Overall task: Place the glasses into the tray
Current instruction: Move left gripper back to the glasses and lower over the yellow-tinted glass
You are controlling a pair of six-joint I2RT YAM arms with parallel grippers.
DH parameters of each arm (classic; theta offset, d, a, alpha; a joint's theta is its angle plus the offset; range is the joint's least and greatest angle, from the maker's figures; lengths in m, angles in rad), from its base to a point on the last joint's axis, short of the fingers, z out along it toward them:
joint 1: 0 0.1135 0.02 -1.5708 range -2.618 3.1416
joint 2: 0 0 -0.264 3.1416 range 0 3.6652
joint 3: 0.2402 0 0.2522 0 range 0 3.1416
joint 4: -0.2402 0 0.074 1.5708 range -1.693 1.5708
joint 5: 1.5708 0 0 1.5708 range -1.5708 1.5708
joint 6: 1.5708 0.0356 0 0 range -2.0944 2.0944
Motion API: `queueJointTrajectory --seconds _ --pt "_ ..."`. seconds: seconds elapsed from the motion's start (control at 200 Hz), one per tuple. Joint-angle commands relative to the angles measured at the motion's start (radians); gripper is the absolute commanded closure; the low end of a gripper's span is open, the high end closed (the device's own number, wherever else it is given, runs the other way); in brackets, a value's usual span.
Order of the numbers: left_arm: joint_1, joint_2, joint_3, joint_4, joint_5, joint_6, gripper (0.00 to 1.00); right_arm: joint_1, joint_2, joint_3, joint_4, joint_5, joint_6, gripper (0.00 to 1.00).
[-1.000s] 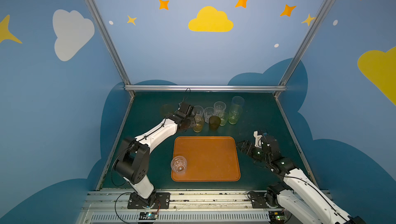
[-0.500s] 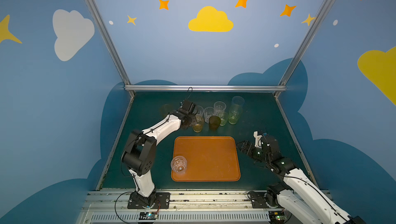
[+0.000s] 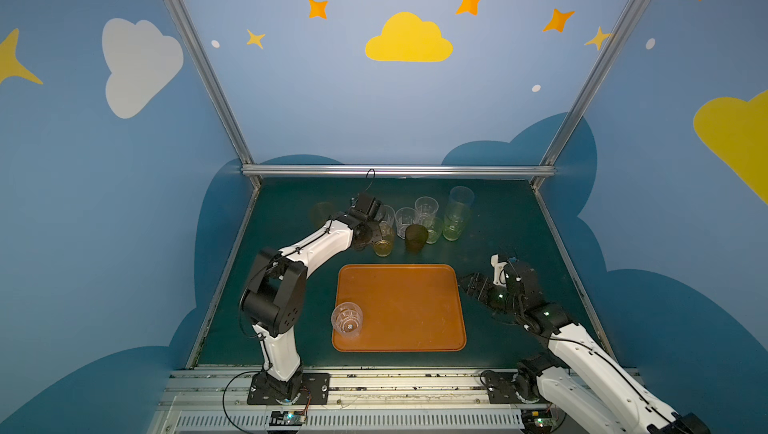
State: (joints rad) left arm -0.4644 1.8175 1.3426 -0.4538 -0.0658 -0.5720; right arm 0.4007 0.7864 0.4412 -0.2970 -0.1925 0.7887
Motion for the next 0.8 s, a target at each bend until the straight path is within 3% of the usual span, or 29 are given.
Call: queueJointTrajectory --seconds 0.0,0.616,0.796 --pt "0.004 0.025 0.025 -0.032 -0.014 0.015 0.93 -0.005 -0.001 0.03 -0.011 -0.007 -0.009 0.13" --pt "0.005 0.075 0.053 -0.04 0.006 0.024 0.91 -0.008 -0.021 0.025 -0.026 -0.008 -0.011 0.13" --pt "0.004 0.08 0.067 -0.051 0.011 0.028 0.96 -0.01 -0.023 0.025 -0.025 -0.007 -0.014 0.13"
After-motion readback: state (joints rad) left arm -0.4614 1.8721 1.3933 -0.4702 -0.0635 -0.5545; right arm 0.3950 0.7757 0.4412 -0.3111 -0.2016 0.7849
